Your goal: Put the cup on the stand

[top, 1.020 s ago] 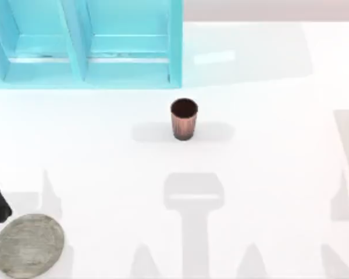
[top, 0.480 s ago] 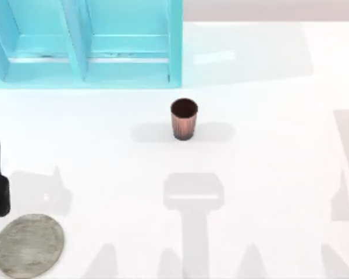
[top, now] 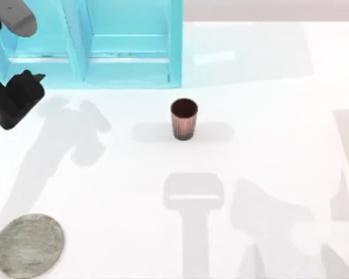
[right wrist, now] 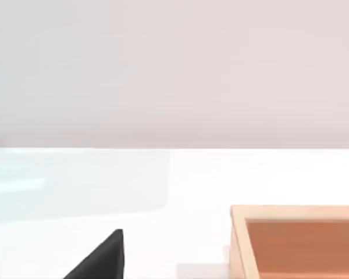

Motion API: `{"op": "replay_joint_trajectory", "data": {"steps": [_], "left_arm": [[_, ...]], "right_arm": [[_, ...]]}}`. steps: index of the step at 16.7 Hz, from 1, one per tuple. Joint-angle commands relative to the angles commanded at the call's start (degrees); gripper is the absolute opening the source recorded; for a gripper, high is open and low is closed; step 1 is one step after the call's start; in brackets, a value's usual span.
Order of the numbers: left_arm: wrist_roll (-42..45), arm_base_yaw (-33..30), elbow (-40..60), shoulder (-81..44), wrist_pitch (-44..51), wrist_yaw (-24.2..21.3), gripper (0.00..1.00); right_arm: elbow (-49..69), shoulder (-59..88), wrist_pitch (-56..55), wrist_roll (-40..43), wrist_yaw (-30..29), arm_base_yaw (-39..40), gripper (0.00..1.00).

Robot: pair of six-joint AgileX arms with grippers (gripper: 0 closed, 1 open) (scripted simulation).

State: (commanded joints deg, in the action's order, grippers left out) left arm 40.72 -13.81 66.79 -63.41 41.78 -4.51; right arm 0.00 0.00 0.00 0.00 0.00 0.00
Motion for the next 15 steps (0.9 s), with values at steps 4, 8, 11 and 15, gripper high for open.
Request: {"op": "replay_joint_trajectory", "data": {"steps": [4, 8, 11, 15], "left_arm": [[11.64, -4.18, 28.27, -28.19, 16.53, -3.43, 1.00], [19.59, -7.22, 51.71, -51.49, 30.80, -7.38, 1.00], [23.19, -8.67, 66.11, -65.01, 39.08, -10.35, 1.00], [25.59, -9.69, 83.07, -79.38, 46.66, -13.82, 1.00]], "right_arm": [[0.00, 0.00, 0.00, 0.00, 0.00, 0.00, 1.00], [0.00, 0.00, 0.00, 0.00, 0.00, 0.00, 1.00], [0.00, 0.00, 0.00, 0.00, 0.00, 0.00, 1.00], [0.00, 0.00, 0.00, 0.00, 0.00, 0.00, 1.00]]}}
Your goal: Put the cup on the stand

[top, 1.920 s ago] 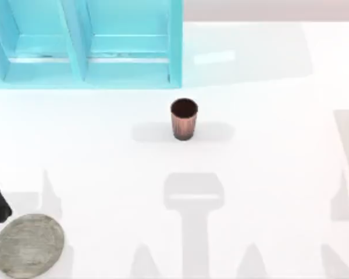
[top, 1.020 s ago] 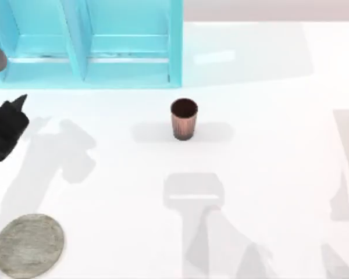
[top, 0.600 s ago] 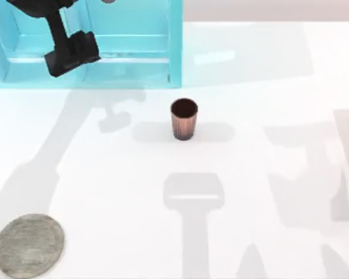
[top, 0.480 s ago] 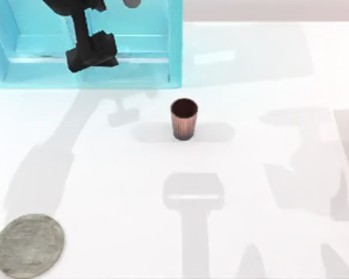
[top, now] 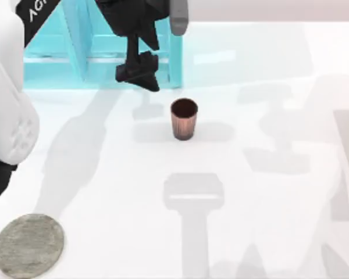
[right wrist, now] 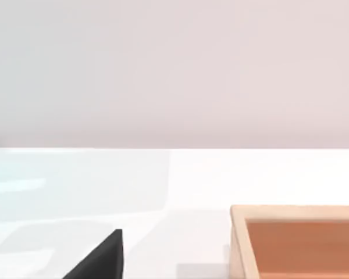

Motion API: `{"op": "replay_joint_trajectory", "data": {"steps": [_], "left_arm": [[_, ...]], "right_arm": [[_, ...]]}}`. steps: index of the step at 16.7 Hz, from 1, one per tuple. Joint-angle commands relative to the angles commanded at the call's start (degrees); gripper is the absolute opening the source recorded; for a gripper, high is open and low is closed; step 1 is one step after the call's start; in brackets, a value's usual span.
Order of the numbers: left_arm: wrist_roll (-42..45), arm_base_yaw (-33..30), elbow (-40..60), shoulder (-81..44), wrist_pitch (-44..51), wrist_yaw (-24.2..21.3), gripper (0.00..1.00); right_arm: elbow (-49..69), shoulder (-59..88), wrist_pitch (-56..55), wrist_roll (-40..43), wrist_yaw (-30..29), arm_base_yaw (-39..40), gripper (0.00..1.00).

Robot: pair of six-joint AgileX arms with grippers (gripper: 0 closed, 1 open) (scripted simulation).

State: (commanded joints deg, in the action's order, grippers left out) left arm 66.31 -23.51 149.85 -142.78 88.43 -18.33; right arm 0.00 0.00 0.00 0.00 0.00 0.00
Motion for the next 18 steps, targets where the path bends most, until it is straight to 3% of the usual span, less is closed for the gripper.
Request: {"op": "replay_joint_trajectory", "data": {"steps": [4, 7, 14, 18], "left_arm": [[0.52, -0.22, 12.32, -8.69, 3.93, -2.43, 1.00], [0.44, -0.13, 16.18, -11.12, 4.91, -3.26, 1.00], [0.42, 0.09, 16.17, -11.11, 4.90, -3.24, 1.00], [-0.13, -0.70, 10.54, -5.76, 4.75, -3.13, 1.00]], "right_arm": [[0.00, 0.00, 0.00, 0.00, 0.00, 0.00, 1.00], [0.00, 0.00, 0.00, 0.00, 0.00, 0.00, 1.00], [0.00, 0.00, 0.00, 0.00, 0.00, 0.00, 1.00], [0.00, 0.00, 0.00, 0.00, 0.00, 0.00, 1.00]]}}
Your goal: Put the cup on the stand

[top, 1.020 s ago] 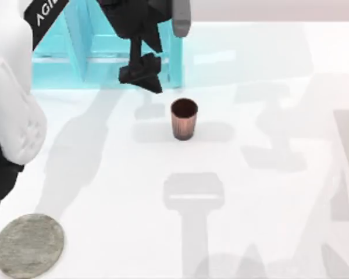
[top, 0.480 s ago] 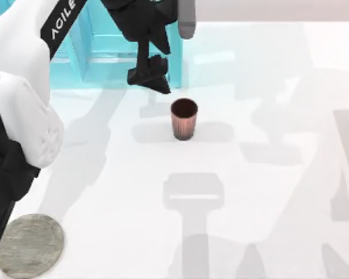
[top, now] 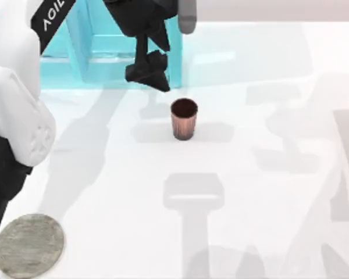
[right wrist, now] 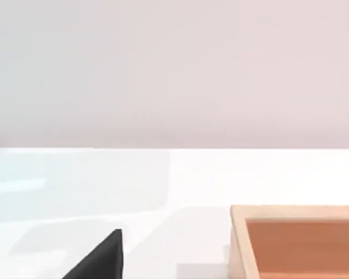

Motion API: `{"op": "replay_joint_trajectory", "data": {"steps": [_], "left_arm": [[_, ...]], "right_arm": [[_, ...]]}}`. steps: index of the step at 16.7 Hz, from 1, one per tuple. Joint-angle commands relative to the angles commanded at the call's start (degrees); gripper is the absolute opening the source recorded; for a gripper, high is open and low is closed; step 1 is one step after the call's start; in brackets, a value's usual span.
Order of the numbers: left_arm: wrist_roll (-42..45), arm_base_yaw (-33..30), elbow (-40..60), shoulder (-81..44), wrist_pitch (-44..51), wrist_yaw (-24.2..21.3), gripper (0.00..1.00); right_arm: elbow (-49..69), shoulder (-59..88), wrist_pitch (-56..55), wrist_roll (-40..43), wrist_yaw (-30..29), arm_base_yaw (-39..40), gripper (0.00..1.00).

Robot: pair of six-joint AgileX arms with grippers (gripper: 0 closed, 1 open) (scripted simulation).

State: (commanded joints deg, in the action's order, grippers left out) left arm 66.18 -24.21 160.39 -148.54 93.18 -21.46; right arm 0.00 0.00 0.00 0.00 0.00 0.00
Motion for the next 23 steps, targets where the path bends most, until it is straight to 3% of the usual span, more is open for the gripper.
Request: {"op": "replay_joint_trajectory", "data": {"steps": [5, 10, 14, 19, 23], "left_arm": [[-1.75, -1.45, -12.35, 7.93, -5.52, 0.36, 1.00], [-3.62, -3.93, -23.07, 5.01, -18.90, 0.49, 1.00], [-3.64, -3.55, -25.86, 0.04, -26.97, 0.53, 1.00], [-3.56, -3.32, -25.67, -0.41, -27.67, 0.54, 1.00], [-3.56, -3.32, -25.67, -0.41, -27.67, 0.54, 0.70]], "right_arm": [[0.00, 0.00, 0.00, 0.00, 0.00, 0.00, 1.00], [0.00, 0.00, 0.00, 0.00, 0.00, 0.00, 1.00], [0.00, 0.00, 0.00, 0.00, 0.00, 0.00, 1.00], [0.00, 0.00, 0.00, 0.00, 0.00, 0.00, 1.00], [0.00, 0.00, 0.00, 0.00, 0.00, 0.00, 1.00]]}}
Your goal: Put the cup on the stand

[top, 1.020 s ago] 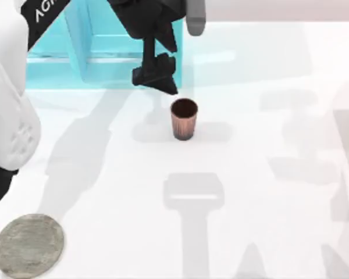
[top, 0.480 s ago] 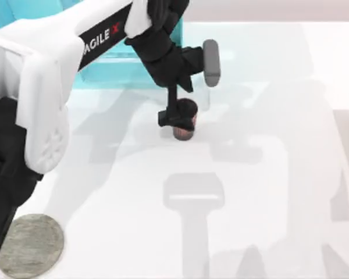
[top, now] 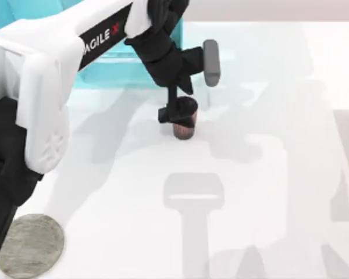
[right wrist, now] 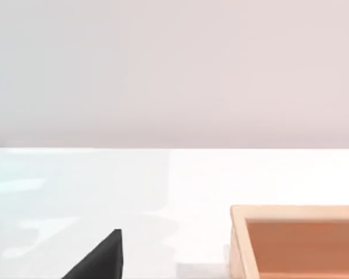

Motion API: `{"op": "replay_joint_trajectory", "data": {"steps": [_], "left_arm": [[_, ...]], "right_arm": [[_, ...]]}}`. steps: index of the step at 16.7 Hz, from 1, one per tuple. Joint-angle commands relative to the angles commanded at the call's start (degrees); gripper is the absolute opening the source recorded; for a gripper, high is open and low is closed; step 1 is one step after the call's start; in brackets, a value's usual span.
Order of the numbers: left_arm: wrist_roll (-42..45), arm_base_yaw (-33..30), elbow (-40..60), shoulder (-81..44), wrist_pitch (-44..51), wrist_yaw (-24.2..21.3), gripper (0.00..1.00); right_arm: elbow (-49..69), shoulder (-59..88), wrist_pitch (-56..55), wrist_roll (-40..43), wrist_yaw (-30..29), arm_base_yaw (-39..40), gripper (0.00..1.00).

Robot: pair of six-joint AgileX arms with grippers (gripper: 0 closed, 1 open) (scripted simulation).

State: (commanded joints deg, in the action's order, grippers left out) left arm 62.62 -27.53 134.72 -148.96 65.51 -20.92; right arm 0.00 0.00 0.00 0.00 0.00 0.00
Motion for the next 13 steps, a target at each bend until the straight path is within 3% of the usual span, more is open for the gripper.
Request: {"op": "replay_joint_trajectory", "data": {"steps": [9, 13], "left_arm": [[0.00, 0.00, 0.00, 0.00, 0.00, 0.00, 0.02], [0.00, 0.00, 0.00, 0.00, 0.00, 0.00, 0.00]], "right_arm": [[0.00, 0.00, 0.00, 0.00, 0.00, 0.00, 1.00], [0.00, 0.00, 0.00, 0.00, 0.00, 0.00, 1.00]]}}
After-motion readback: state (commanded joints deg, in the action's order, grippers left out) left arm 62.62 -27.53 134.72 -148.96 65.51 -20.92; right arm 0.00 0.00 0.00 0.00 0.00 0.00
